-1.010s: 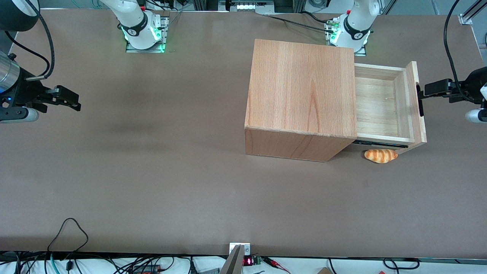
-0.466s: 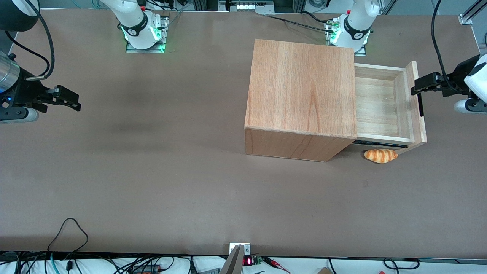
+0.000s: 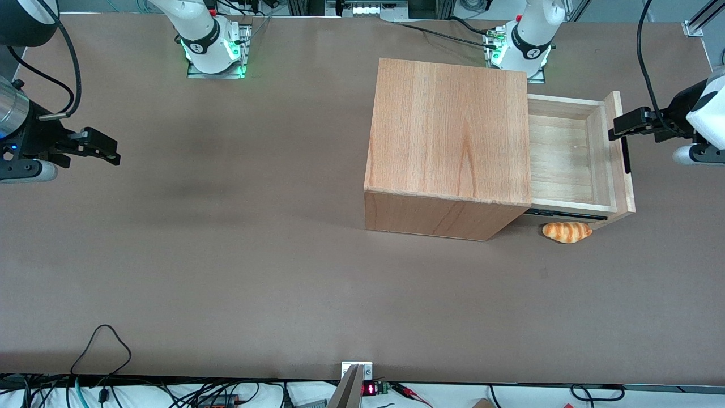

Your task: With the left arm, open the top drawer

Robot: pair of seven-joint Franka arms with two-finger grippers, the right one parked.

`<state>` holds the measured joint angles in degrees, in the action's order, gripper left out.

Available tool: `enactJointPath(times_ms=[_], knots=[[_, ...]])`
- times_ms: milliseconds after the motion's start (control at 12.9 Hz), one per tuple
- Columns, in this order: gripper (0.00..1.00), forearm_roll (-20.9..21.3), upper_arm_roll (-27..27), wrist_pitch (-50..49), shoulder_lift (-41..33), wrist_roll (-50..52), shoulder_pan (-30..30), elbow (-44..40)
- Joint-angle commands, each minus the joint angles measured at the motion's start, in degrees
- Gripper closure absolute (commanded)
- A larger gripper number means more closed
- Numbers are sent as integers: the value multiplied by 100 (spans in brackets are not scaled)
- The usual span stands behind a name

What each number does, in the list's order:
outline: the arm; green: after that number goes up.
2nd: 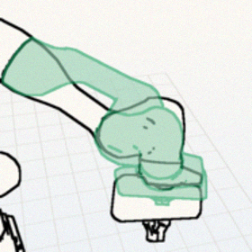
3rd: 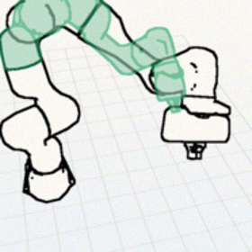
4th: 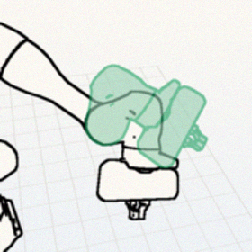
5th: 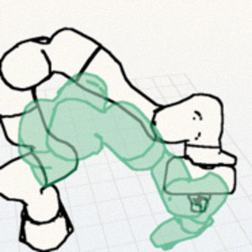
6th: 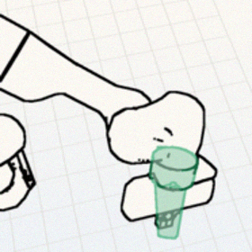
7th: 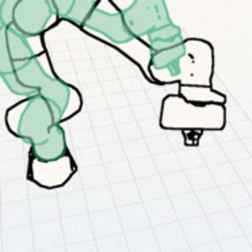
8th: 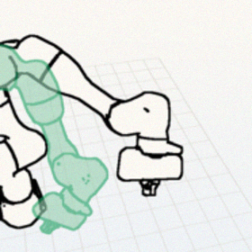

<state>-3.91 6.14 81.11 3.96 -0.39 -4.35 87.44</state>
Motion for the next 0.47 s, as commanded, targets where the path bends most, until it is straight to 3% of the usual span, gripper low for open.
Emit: enactJointPath(times_ms=[0,389], knots=[[0,250,-34,150,-220,101,-23,229],[0,242,-26,221,7,13,101,-59]])
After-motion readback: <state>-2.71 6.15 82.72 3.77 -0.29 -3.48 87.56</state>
